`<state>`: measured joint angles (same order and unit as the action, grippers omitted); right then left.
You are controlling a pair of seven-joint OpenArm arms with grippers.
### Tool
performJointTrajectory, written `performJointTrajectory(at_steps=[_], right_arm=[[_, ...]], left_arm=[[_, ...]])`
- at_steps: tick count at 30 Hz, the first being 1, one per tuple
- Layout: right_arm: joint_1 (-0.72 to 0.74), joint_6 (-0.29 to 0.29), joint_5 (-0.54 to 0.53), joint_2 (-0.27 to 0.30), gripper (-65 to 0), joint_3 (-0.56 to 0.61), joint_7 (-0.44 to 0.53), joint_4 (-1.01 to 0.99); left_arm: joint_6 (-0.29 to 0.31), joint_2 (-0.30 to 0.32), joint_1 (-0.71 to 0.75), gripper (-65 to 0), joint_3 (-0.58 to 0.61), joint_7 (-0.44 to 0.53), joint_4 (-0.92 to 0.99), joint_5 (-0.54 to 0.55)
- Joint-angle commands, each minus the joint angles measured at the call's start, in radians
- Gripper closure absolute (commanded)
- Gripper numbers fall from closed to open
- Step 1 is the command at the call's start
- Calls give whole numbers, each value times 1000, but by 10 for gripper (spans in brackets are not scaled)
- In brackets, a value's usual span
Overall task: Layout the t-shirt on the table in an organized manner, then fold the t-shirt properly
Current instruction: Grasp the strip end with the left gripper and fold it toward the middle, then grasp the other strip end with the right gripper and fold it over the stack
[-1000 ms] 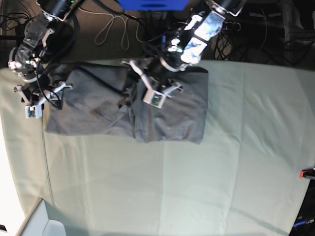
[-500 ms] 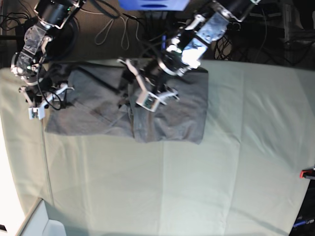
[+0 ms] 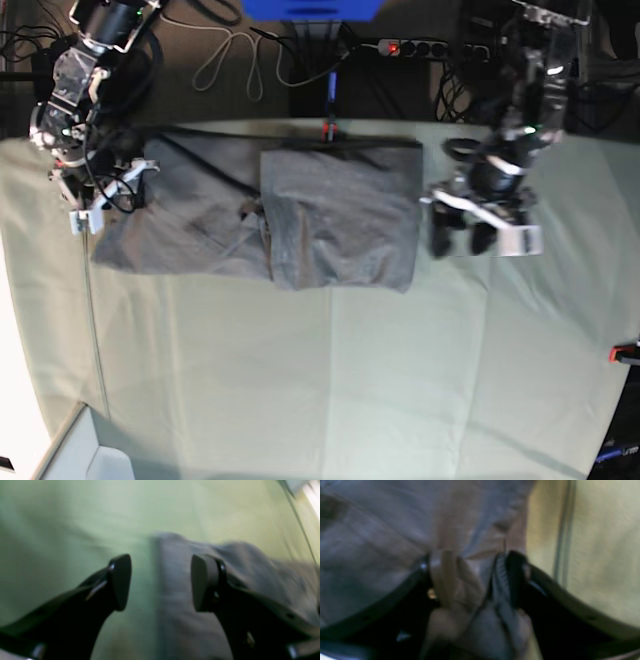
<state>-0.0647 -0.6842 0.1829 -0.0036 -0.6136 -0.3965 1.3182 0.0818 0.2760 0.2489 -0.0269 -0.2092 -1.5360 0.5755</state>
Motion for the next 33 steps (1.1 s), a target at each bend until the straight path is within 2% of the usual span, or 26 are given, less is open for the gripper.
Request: performJointTrajectory(at_steps=[1, 6, 7, 12, 18, 21, 24, 29, 33], right_arm=[[7, -14, -12, -6, -232, 1, 11, 16], [16, -14, -12, -19, -15, 1, 11, 19], [16, -14, -12, -19, 0, 1, 11, 21], [7, -14, -13, -26, 0, -1, 11, 103], [-51, -14, -13, -138, 0, 10, 14, 355], [-82, -14, -13, -153, 0, 64, 11, 449], [-125, -14, -13, -153, 0, 142, 9, 525], [-214, -14, -13, -153, 0, 383, 18, 578], [-218, -14, -10, -153, 0, 551, 11, 579]], left_arm=[[2, 2, 0, -367, -51, 21, -13, 11], [3, -25, 22, -367, -258, 21, -13, 8], [5, -28, 28, -367, -287, 21, -13, 8], [6, -34, 45, -367, -382, 20, -13, 7], [8, -31, 63, -367, -451, 20, -13, 7], [8, -31, 65, -367, -473, 20, -13, 7], [8, -31, 71, -367, -496, 20, -13, 7], [8, -30, 83, -367, -520, 20, -13, 7], [8, -30, 85, -367, -548, 20, -13, 7]])
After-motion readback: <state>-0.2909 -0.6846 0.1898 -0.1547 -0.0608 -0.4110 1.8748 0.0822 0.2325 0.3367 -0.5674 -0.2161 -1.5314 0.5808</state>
